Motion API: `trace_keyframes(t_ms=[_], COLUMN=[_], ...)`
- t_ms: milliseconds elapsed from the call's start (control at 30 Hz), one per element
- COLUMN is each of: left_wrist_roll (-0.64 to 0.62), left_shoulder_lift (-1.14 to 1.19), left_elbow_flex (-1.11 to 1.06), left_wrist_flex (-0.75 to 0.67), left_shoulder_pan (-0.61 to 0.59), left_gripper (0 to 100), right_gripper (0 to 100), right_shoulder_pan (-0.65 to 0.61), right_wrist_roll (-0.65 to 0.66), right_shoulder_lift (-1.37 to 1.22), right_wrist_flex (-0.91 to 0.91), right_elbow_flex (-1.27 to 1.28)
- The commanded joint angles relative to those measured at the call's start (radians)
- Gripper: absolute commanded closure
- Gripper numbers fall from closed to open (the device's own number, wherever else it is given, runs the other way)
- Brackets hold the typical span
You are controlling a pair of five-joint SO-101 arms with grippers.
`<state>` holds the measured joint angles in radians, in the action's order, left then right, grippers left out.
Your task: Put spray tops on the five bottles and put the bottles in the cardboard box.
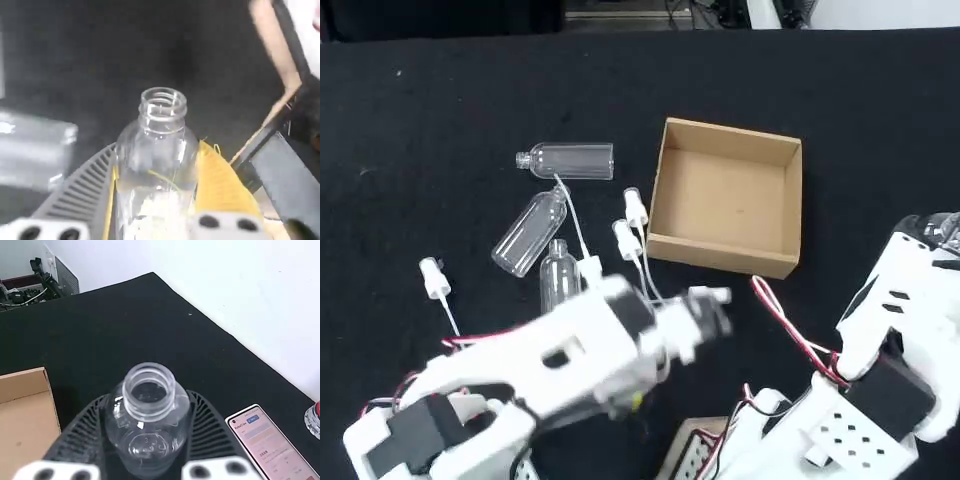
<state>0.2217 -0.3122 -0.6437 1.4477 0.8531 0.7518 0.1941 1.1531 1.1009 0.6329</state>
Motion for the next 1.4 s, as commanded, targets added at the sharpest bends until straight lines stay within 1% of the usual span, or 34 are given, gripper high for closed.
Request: trace_keyframes(t_ms=[0,67,133,267,400,500,567,633,733,933,1033,1067,1167,1200,1300,1367], left_wrist_roll=[0.043,0.048,0.048,0.048,0.046,0.044,0.04,0.038,0.037,-0.095,-0.117,-0.114,-0.109,-0.109,-0.11,-0.115], left_shoulder_lift=[-0.005,-0.005,-0.005,0.014,0.08,0.175,0.247,0.328,0.457,0.724,0.858,0.899,1.011,1.042,1.117,1.152], left_elbow_flex=[0.297,0.415,0.521,0.65,0.662,0.667,0.688,0.728,0.837,1.147,1.268,1.297,1.405,1.445,1.586,1.692], left_wrist_flex=[0.187,0.256,0.293,0.293,0.167,0.031,-0.052,-0.112,-0.158,-0.158,-0.157,-0.146,-0.049,-0.014,0.084,0.144], left_shoulder_pan=[-0.245,-0.349,-0.463,-0.734,-0.943,-1.032,-1.063,-1.067,-1.055,-1.041,-1.047,-1.05,-1.055,-1.055,-1.064,-1.075], left_gripper=[92,92,92,92,92,92,92,92,92,91,91,91,90,88,78,72], right_gripper=[98.7,98.7,98.7,98.7,98.8,98.8,98.8,98.8,98.8,98.8,98.8,98.8,98.8,98.8,98.8,98.8], right_shoulder_pan=[0.002,-0.023,-0.054,-0.129,-0.224,-0.316,-0.384,-0.434,-0.482,-0.511,-0.511,-0.511,-0.511,-0.511,-0.511,-0.511], right_wrist_roll=[0.009,0.009,0.009,0.009,0.0,0.0,0.0,0.0,-0.002,-0.002,-0.002,-0.002,-0.002,-0.002,-0.002,-0.002], right_shoulder_lift=[0.024,0.024,0.019,0.024,0.025,0.025,0.025,0.025,0.027,0.027,0.027,0.027,0.027,0.027,0.027,0.027], right_wrist_flex=[0.006,0.008,0.021,0.072,0.094,0.086,0.084,0.084,0.083,0.012,-0.025,-0.035,-0.081,-0.095,-0.114,-0.11], right_elbow_flex=[-0.062,-0.058,-0.058,-0.061,-0.056,-0.025,0.004,0.038,0.091,0.191,0.242,0.259,0.297,0.306,0.325,0.325])
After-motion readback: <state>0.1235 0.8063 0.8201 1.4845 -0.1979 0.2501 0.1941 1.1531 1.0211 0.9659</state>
